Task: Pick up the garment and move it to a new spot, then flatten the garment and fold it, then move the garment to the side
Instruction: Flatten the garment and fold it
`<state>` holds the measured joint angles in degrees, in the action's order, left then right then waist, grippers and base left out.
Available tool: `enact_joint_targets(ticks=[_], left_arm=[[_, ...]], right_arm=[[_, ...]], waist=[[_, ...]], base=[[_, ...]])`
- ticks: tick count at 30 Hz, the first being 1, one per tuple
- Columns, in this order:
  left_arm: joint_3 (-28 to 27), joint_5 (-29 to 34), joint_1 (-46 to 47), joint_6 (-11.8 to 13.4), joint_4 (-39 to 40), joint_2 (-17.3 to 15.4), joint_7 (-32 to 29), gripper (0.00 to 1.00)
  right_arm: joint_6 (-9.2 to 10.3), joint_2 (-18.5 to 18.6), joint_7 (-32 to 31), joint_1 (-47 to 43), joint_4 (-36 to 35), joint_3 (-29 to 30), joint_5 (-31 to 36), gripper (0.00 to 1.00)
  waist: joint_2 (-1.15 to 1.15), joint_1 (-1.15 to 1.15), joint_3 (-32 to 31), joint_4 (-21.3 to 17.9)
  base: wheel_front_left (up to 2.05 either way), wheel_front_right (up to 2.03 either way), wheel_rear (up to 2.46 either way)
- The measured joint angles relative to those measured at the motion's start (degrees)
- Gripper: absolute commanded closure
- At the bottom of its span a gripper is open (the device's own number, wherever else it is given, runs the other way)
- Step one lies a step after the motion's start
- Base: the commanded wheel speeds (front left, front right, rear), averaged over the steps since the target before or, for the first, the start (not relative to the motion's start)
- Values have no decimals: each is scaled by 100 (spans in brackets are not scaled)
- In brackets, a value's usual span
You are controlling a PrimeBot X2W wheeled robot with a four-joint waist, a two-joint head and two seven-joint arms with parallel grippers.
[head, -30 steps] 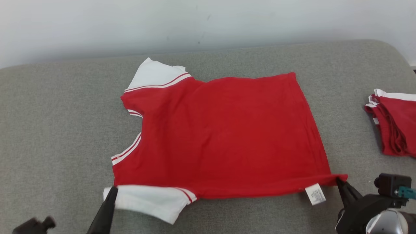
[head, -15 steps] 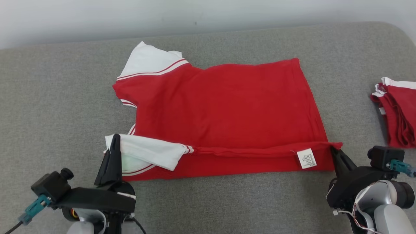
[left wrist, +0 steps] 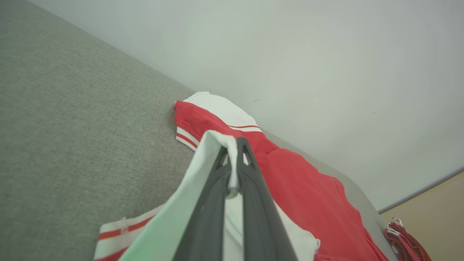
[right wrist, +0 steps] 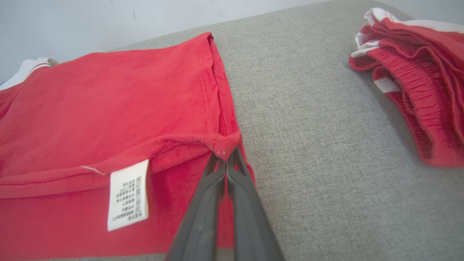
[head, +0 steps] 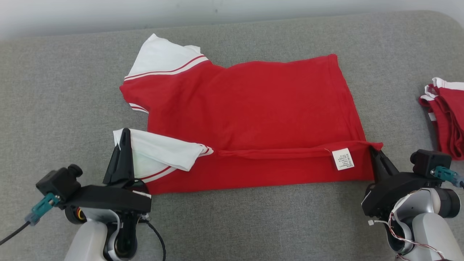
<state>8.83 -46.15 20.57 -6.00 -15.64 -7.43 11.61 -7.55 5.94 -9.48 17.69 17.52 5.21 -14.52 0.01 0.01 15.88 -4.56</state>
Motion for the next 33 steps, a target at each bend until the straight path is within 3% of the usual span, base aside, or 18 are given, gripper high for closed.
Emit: enact_joint_targets(ticks=[9,10,11,12,13,23,33], left_arm=[[32,132,426,132,-449,-35,25,100],[42,159,443,144,-482,-38,45,100],[85,174,468,129,-525,-54,29,100],[124,186,489,112,-571,-59,8,82],[142,225,502,112,-602,-55,23,0],[-133,1003,376,354,-497,-149,327,0],[231,2398,-663,804,-364,-528,335,0]], right_arm=[[0,-78,225,377,308,-71,10,100],[0,-87,264,414,343,-82,16,91],[0,-90,281,447,389,-99,21,29],[0,-98,304,471,430,-112,46,0],[0,-103,348,483,455,-119,52,0],[0,-146,499,455,390,-32,-7,0],[0,-199,127,-35,-19,226,70,0]], waist=[[0,0,127,-82],[0,0,139,-94],[0,0,150,-106],[0,0,158,-114],[0,0,163,-117],[0,-1,32,-73],[-1,-1,-120,-76]], base=[[0,0,0],[0,0,0],[0,0,0],[0,0,0],[0,0,0],[0,0,0],[0,0,0]])
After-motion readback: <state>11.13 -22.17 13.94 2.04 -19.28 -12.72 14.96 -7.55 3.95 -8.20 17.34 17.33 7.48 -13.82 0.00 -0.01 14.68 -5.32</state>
